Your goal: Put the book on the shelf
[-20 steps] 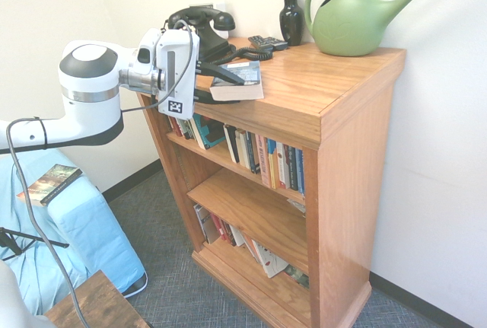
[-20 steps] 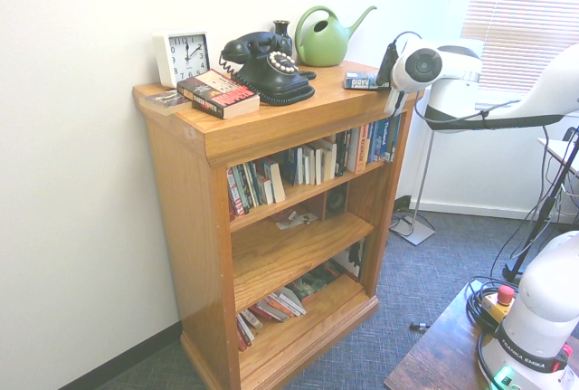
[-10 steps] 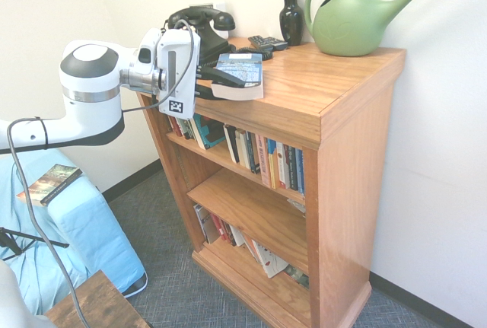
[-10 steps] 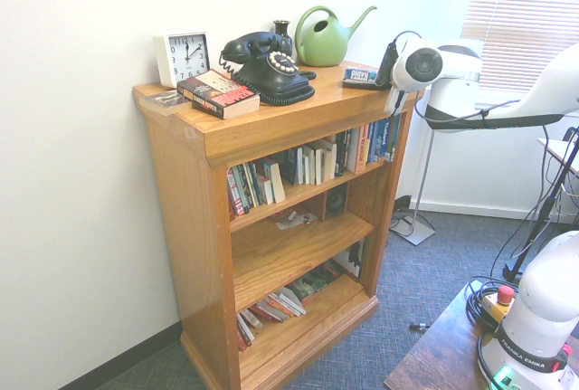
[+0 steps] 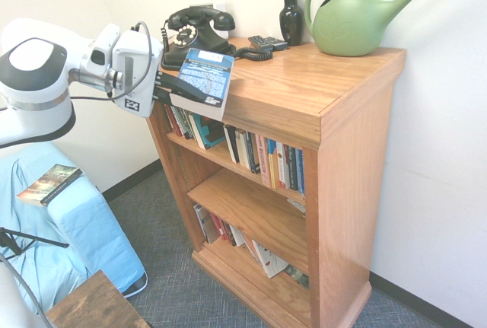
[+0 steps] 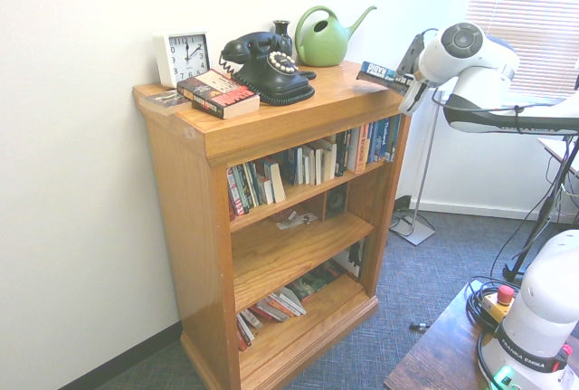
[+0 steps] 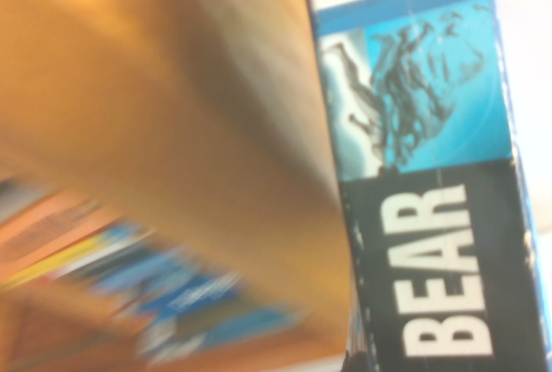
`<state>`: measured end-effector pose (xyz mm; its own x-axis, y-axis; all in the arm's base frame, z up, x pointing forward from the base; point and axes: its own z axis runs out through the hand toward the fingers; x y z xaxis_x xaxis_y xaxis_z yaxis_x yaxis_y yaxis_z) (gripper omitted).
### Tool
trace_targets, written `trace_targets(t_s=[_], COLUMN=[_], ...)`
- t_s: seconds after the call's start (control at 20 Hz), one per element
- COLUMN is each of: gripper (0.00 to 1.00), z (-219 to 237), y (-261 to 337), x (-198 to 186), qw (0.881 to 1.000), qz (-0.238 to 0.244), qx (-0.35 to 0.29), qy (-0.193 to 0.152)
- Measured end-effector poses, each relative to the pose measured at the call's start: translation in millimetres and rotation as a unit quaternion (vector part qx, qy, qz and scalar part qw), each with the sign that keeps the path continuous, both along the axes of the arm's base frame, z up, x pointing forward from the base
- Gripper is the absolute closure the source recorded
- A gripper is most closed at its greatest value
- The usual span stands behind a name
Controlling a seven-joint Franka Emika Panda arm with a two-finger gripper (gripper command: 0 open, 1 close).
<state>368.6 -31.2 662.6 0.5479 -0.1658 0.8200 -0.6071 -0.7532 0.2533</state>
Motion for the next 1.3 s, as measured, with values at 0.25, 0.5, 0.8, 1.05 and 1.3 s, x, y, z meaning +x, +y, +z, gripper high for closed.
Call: trace_targets(t_s=[0.25,0.5,0.8,1.05,1.3], gripper=[1.00,1.00,1.00,1.00,1.00], z=[-8.8,-65.5,-115.6,-146.9,-177.2], y=[28.9,56.7,83.6,97.4,111.3], x=[-78.8,-123.9,-113.2,-68.2,-27.9], qw=[0.996,0.987,0.979,0.977,0.976], qz=[-0.009,-0.006,0.012,0.036,0.073], qx=[0.088,0.150,0.191,0.195,0.193], qy=[0.025,0.052,0.074,0.083,0.076])
